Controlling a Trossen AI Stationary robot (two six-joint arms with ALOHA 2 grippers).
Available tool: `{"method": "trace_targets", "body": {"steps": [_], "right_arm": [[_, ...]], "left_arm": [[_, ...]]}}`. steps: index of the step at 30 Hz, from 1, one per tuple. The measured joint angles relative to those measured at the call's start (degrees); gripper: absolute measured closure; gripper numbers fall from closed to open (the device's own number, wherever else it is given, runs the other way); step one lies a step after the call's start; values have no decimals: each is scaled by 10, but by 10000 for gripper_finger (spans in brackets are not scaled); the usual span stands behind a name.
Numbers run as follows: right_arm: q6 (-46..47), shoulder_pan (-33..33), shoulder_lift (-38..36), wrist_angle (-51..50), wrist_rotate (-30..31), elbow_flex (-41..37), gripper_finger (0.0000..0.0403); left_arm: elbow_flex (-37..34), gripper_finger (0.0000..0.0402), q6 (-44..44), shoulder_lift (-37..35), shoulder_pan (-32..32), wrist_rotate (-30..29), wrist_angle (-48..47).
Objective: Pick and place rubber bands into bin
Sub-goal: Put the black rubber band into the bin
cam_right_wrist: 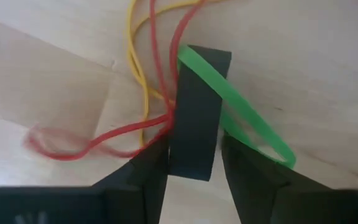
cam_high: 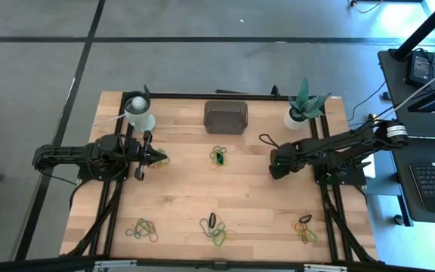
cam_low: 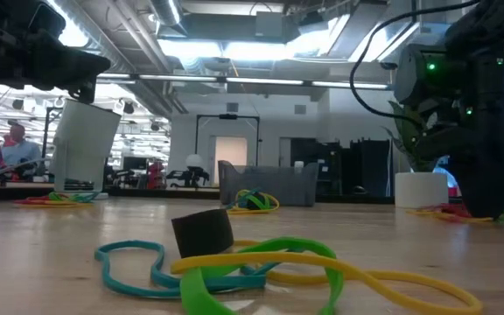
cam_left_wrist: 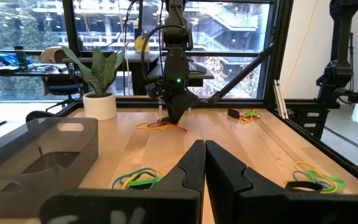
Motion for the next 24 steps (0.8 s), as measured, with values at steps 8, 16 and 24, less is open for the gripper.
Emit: {"method": "trace_targets", "body": {"steps": [8,16,24], "right_arm": [[-3,0,-21,0,0,0,348],[-6,0,-78,-54,-18,37,385],[-36,0,-110,-115,-42,119,397]], "left_arm": [[0,395,0,0,0,0,0],[0,395,0,0,0,0,0],[0,395,0,0,0,0,0]]}}
